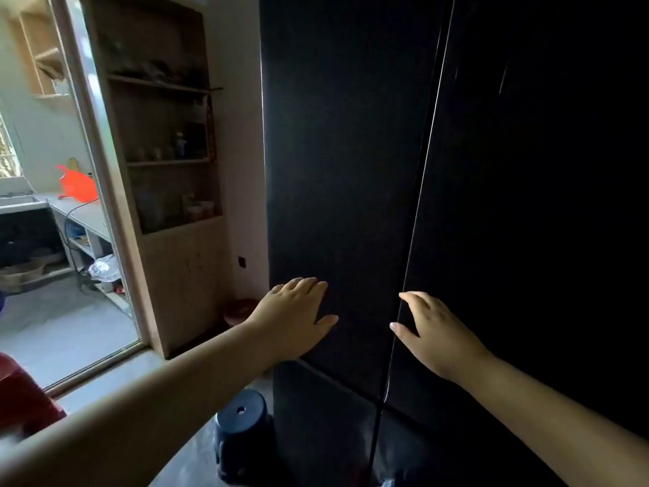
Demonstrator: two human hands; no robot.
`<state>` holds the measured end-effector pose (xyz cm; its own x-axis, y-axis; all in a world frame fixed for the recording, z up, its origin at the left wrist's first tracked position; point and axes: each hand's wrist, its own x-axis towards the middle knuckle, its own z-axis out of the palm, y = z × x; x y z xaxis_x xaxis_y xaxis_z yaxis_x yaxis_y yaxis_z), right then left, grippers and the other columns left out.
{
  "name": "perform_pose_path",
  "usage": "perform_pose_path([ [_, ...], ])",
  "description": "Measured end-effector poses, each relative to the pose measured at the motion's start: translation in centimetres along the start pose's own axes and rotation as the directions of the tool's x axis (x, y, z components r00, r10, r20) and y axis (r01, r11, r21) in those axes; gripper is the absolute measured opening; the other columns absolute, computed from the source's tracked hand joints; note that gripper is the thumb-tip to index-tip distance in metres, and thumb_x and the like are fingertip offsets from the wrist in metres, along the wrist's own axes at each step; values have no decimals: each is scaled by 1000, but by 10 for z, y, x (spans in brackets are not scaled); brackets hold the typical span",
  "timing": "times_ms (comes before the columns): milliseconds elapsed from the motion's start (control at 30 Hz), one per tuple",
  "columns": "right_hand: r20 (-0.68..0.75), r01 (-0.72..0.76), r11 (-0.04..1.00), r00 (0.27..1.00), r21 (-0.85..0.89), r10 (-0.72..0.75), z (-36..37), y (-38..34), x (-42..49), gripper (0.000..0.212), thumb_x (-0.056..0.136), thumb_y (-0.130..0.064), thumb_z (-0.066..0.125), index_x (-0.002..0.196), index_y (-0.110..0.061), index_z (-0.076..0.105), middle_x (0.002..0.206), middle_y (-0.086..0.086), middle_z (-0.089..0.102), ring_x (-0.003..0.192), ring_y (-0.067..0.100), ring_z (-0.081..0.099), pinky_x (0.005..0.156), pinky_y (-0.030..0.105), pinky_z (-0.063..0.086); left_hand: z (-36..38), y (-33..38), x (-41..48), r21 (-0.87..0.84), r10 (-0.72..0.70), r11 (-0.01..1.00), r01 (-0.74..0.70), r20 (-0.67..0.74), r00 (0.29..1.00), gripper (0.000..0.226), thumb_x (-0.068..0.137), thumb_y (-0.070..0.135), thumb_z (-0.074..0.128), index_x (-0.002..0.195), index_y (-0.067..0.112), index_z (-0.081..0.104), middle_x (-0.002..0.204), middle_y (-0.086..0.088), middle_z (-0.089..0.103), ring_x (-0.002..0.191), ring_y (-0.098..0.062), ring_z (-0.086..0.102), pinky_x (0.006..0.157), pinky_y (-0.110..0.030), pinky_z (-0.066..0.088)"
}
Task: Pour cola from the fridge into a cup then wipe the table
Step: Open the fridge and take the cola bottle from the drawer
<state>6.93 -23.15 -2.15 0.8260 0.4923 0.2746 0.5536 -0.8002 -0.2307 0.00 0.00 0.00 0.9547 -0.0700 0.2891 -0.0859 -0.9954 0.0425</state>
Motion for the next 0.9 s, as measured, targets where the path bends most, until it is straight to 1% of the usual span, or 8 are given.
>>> perform_pose_path([
  [67, -4, -6, 1000, 1000, 7, 6, 8, 2, 11, 61, 96, -45, 40, 147, -17, 22, 154, -3, 24, 142, 10, 20, 111, 24, 19, 10, -9, 16, -31, -1, 1000, 1, 11, 1000, 69, 96, 55, 36, 151, 16, 21, 157, 0, 25, 145, -16, 19, 116, -33, 18],
  [233, 37, 36, 982, 999, -183, -30, 20, 15, 27, 66, 97, -47, 37, 150, -19, 11, 159, -2, 10, 146, 11, 5, 112, 21, 5, 50, -25, 54, -170, 8, 985, 9, 99, 995, 69, 96, 56, 38, 151, 18, 21, 156, 1, 26, 143, -17, 23, 115, -31, 20],
  [367, 5, 29, 953, 1000, -303, -29, 25, 22, 54, 67, 96, -46, 40, 150, -17, 12, 159, -2, 8, 146, 11, 2, 108, 17, -4, 89, -48, 90, -225, 74, 973, -48, 110, 991, 68, 95, 56, 37, 151, 18, 22, 156, 1, 27, 143, -17, 23, 113, -31, 21],
  [500, 30, 67, 903, 998, -425, -60, 51, 20, 88, 67, 97, -42, 40, 151, -15, 10, 160, 2, 1, 147, 16, -4, 112, 23, -7, 128, -69, 129, -317, 142, 944, -93, 135, 981, 68, 95, 56, 38, 151, 19, 22, 156, 2, 26, 143, -17, 23, 112, -31, 22],
  [600, 87, 96, 811, 995, -577, -56, 75, 21, 99, 69, 96, -38, 42, 151, -10, 10, 160, 8, 0, 147, 23, -4, 118, 35, 1, 159, -76, 144, -458, 143, 888, -43, 187, 972, 65, 95, 54, 40, 149, 21, 26, 154, 4, 31, 140, -15, 29, 107, -29, 28],
  [700, 102, 71, 756, 995, -651, -6, 90, 27, 104, 70, 93, -33, 50, 149, -6, 18, 158, 13, 8, 146, 29, 4, 118, 43, 15, 194, -79, 146, -717, 42, 689, 101, 179, 983, 50, 96, 43, 46, 142, 23, 40, 144, 5, 44, 127, -9, 44, 95, -20, 32],
  [800, 90, 44, 709, 996, -704, 27, 94, 38, 104, 71, 89, -28, 56, 147, -2, 24, 156, 16, 17, 145, 31, 13, 115, 47, 24, 234, -75, 134, -906, -137, 347, 244, 208, 968, 33, 97, 32, 50, 129, 27, 52, 130, 8, 55, 117, -4, 52, 90, -14, 37],
  [900, 103, 77, 629, 995, -774, 5, 98, 52, 103, 71, 92, -25, 47, 149, -1, 14, 158, 16, 6, 146, 31, 4, 117, 46, 18, 276, -67, 125, -886, -261, -78, 458, 461, 848, 31, 99, 28, 46, 129, 20, 52, 127, 3, 57, 112, -9, 54, 97, -22, 42],
])
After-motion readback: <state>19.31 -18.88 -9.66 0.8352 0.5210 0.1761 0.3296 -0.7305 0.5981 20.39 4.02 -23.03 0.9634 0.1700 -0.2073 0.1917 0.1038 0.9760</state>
